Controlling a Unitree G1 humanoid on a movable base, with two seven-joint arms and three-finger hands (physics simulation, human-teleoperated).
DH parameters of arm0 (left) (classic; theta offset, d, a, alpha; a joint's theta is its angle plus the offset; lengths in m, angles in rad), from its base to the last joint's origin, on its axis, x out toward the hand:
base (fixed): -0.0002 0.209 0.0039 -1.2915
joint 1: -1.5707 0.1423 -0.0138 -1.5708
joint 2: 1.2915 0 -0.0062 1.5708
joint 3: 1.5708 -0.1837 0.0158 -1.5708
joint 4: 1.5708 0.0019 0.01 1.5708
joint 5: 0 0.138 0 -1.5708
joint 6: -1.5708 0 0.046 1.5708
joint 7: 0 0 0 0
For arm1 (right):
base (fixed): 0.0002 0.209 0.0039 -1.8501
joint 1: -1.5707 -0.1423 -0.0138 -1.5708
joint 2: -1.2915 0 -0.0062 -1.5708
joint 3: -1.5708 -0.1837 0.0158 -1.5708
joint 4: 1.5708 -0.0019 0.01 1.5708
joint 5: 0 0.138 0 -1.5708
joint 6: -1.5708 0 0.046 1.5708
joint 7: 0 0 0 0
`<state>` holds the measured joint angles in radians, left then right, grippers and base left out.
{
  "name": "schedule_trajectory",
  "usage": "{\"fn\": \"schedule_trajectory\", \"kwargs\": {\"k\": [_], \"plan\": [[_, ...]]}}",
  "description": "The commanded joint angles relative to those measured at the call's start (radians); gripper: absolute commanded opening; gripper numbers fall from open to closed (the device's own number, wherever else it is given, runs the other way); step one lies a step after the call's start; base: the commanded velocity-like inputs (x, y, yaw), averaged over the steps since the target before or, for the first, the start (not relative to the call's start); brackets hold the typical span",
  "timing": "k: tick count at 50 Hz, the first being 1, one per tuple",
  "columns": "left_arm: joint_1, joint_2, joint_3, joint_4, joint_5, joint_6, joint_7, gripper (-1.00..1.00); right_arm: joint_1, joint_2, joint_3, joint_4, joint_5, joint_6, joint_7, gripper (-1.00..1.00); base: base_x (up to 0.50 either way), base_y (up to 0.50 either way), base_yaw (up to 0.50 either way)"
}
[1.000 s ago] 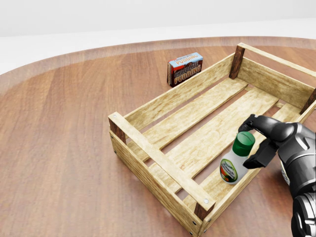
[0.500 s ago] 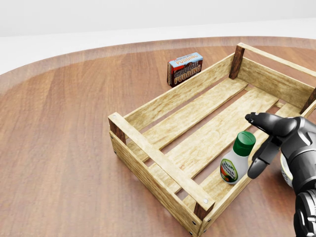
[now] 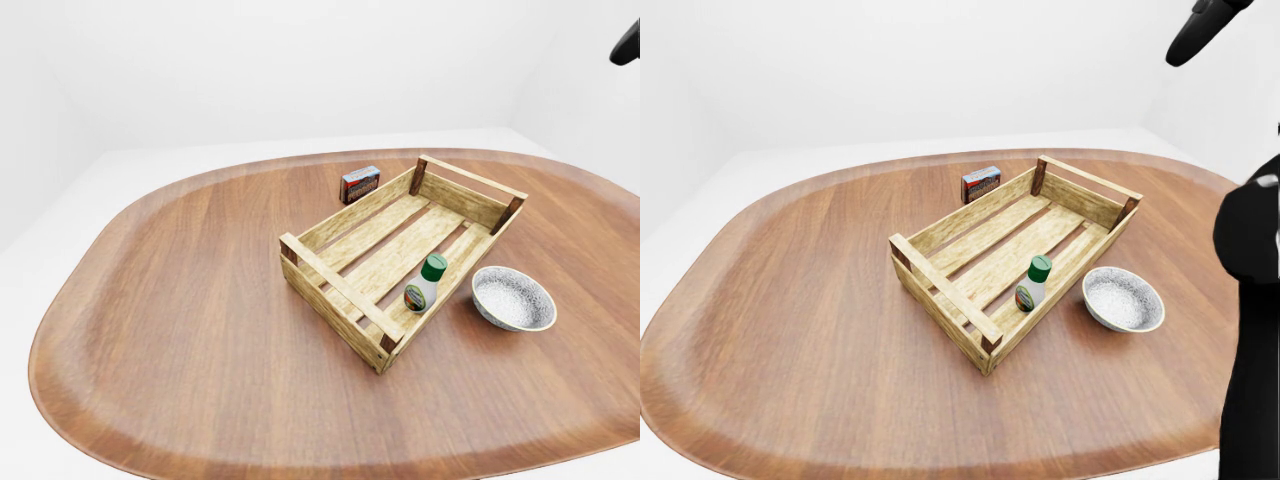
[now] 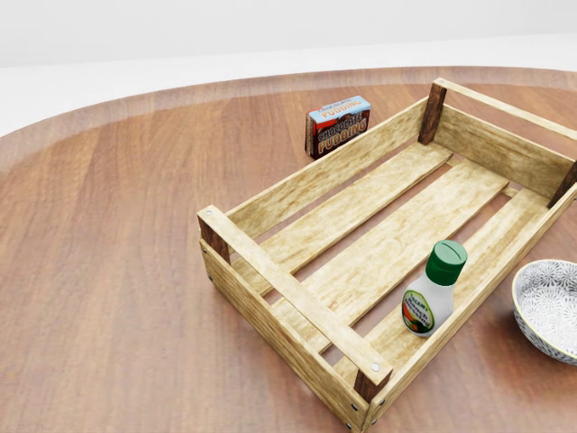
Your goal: Pick up the salad dressing and put it in the tray.
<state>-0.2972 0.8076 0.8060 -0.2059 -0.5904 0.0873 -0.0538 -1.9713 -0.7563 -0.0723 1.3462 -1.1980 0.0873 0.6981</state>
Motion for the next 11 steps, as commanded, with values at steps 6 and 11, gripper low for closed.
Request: {"fn": "schedule_trajectory", "kwargs": {"k": [6, 11], "plan": [[-0.012, -0.009, -0.019, -0.032, -0.01, 0.0, 0.013, 1.0, -0.123, 0.03, -0.16, -0.024, 0.226, 0.0, -0.037, 1.0, 0.0, 0.0, 0.0], [-0.012, -0.013, -0.023, -0.041, -0.009, 0.0, 0.014, 1.0, -0.112, 0.066, -0.144, -0.027, 0.338, 0.0, -0.073, 1.0, 0.0, 0.0, 0.0]]}}
